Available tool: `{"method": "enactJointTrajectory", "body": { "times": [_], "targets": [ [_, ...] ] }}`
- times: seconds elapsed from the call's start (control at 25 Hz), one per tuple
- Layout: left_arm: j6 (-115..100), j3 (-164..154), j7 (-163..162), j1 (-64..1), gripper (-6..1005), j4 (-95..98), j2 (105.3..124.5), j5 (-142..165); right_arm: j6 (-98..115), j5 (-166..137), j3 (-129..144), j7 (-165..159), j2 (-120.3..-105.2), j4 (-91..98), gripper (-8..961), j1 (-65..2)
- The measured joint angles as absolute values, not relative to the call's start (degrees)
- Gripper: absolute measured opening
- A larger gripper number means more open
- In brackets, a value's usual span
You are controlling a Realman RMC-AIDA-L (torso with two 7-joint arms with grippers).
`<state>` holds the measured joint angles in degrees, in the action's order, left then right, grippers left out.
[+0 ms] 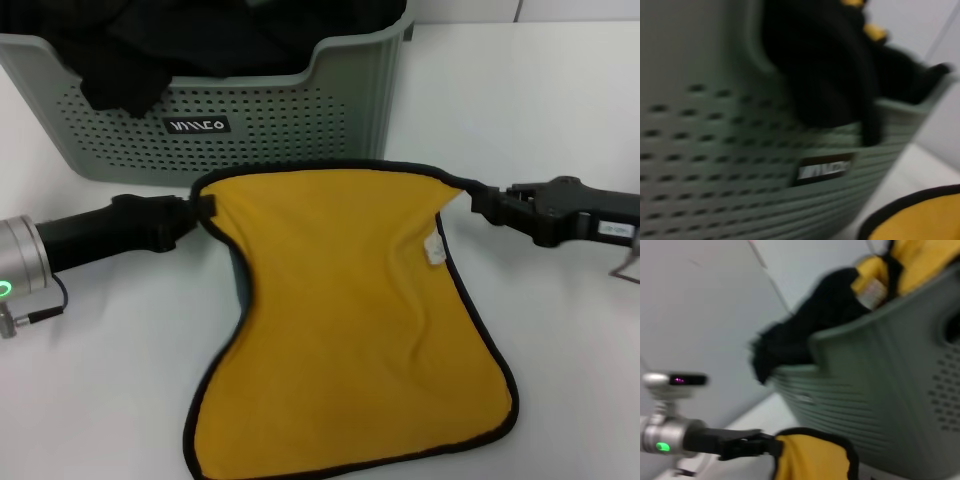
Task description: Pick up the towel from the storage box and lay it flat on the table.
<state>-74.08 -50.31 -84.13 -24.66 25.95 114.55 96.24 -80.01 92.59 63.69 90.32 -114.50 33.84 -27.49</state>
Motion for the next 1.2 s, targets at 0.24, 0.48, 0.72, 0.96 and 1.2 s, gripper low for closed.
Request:
{"method": "enactJointTrajectory", "body": {
  "times": [0.24,0.48,0.72,0.96,1.2],
  "targets": [
    [-68.8,-50.26,-79.66,-25.25,23,26.28,115.19,96.41,-69.57,90.97,65.47,91.91,-115.94,33.69,120,-30.1],
    [-65.34,-50.22,-77.32,-25.42,24,26.64,116.16,96.57,-61.48,91.53,69.76,91.94,-116.25,33.35,122,-32.67],
    [-65.1,-50.19,-79.78,-25.04,40,27.13,116.23,98.99,-57.49,91.66,73.46,91.88,-116.23,33.53,125,-33.62],
    [-65.11,-48.01,-78.35,-20.12,98,29.81,116.79,93.26,-55.45,93.31,72.63,92.58,-116.18,37.53,127,-29.7],
    [-76.03,-44.15,-64.93,-13.75,298,30.82,119.33,84.55,-65.93,98.58,72.92,104.21,-116.01,43.91,359,-22.12]
  ]
}}
